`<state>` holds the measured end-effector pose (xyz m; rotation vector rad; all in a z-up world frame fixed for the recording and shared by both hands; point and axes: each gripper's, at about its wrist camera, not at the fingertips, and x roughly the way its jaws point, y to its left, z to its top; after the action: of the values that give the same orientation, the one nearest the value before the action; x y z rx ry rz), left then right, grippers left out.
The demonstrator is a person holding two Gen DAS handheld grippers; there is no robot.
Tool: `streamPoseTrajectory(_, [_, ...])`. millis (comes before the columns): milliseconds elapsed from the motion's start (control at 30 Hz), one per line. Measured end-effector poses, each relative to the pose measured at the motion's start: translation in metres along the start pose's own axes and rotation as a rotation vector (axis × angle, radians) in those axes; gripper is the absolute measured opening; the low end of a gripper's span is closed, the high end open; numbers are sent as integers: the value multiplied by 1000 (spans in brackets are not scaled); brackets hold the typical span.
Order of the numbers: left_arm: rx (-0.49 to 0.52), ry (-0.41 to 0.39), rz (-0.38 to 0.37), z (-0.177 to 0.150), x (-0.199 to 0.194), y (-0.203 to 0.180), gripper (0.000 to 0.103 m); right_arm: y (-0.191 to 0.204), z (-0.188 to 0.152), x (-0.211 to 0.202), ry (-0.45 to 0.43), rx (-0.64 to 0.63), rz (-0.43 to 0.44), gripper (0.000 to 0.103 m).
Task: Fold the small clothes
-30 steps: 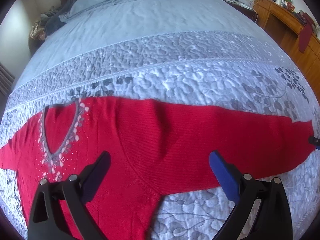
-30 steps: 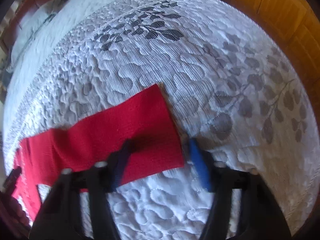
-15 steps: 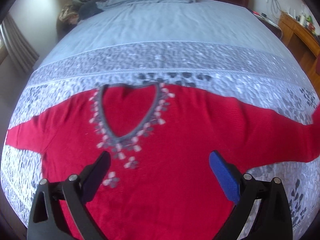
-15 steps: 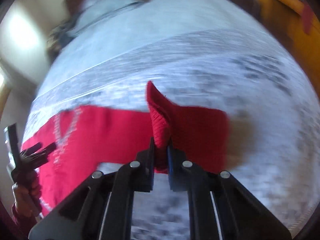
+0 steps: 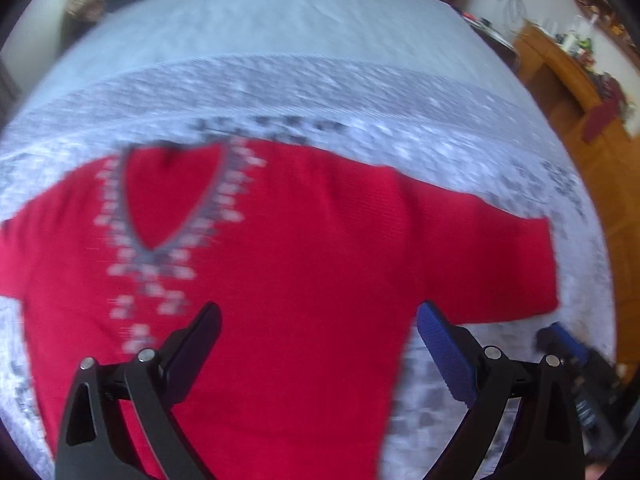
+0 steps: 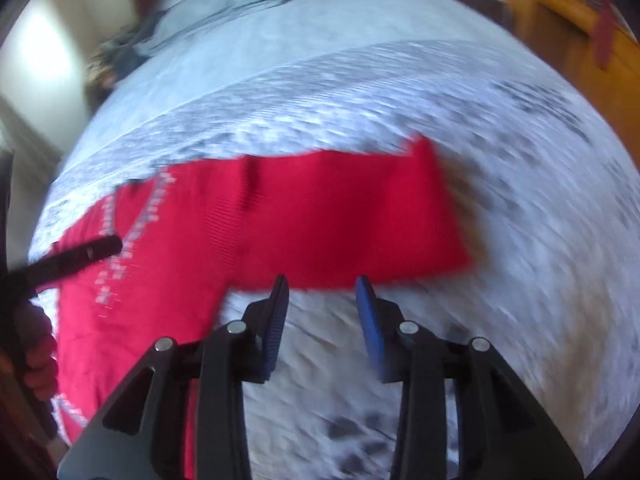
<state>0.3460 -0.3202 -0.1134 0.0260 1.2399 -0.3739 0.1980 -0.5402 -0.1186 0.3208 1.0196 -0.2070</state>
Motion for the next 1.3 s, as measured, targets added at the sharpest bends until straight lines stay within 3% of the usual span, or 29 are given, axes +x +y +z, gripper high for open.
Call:
streamPoseTrajectory(100, [61,74,-97,8,24,-38,96,-24,-20,1,-17,58,42,36])
streamPoseTrajectory(200, [89,140,-86,13,49,-60,87,-32,-16,6,1,58,54,36])
streamPoseTrajectory(333, [57,191,-126,16,68,-62,77,-34,-18,8,-9,57,63,37])
streamPoseTrajectory(500, [8,242,-278,16,84,-64,67,-36,-20,13,0,67,66,37])
streamPoseTrajectory(667, [-19,257,-316,16,93,-65,53,-36,-18,9,-26,57,60,37])
streamPoseTrajectory(767, [-7,259,-325,16,96,-69,37,-40,-18,13,-16,81,71,38])
streamPoseTrajectory(833, [-21,264,-334,17,100,-67,14,-42,-19,14,-12,91,70,38])
streamPoseTrajectory(900, [-64,280,-353,17,103,-63,0,-41,-18,13,-18,83,56,38])
streamPoseTrajectory(1000, [-98,230,-343,16,89,-55,0,-43,-19,12,-32,86,50,41])
streamPoseTrajectory(1100, [-65,107,-334,22,44,-40,0,-46,-20,13,-30,99,48,41])
streamPoseTrajectory(1300, [-130,-33,-291,45,-26,34,0,-40,-20,15,-32,92,39,41])
